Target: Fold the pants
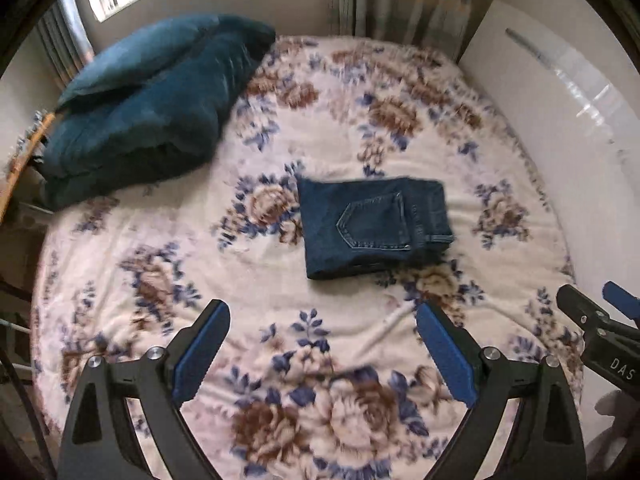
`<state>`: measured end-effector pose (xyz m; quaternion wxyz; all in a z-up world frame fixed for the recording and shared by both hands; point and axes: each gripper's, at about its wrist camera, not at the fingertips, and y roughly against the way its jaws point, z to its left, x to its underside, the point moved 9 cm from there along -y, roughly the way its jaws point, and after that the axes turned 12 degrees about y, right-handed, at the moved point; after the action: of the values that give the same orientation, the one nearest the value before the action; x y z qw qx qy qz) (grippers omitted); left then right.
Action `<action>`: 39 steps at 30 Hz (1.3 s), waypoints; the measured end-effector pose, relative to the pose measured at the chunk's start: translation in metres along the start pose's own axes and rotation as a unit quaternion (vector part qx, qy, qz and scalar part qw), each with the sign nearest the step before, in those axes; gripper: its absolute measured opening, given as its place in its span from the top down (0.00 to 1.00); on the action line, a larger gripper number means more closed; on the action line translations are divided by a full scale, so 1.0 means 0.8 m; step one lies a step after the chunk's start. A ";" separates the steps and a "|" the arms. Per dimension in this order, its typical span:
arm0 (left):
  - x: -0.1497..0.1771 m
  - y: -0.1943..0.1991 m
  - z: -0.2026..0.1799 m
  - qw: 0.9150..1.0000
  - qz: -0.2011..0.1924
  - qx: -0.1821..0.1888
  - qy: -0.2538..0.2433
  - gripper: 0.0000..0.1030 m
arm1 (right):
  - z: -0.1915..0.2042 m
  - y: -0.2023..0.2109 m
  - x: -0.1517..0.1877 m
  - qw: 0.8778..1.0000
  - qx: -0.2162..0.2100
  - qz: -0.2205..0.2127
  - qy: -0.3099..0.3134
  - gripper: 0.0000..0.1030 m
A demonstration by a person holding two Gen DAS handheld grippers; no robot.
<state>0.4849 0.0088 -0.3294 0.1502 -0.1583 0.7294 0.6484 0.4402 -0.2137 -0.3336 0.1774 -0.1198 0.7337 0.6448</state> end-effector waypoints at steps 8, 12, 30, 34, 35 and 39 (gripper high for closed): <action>0.035 0.193 0.008 0.998 -0.056 0.005 -0.009 0.07 | 0.005 0.227 0.047 0.998 0.008 -0.065 0.009 0.04; 0.058 0.270 0.018 0.997 -0.082 0.006 -0.009 0.07 | 0.016 0.318 0.075 0.996 -0.001 -0.090 0.023 0.04; 0.133 0.413 0.036 0.994 -0.110 0.012 -0.005 0.07 | 0.040 0.509 0.152 0.989 -0.015 -0.140 0.044 0.04; 0.144 0.418 0.034 0.995 -0.102 0.019 0.001 0.07 | 0.041 0.517 0.162 0.990 -0.017 -0.132 0.046 0.04; 0.145 0.418 0.034 0.995 -0.101 0.019 0.001 0.07 | 0.040 0.518 0.165 0.991 -0.018 -0.129 0.044 0.04; 0.148 0.412 0.032 0.995 -0.094 0.017 0.000 0.07 | 0.037 0.513 0.168 0.992 -0.020 -0.120 0.040 0.04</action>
<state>0.2377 0.0656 -0.0868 0.2137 -0.2235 0.7220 0.6189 0.1550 -0.1200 -0.0217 0.2210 -0.2362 0.7078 0.6280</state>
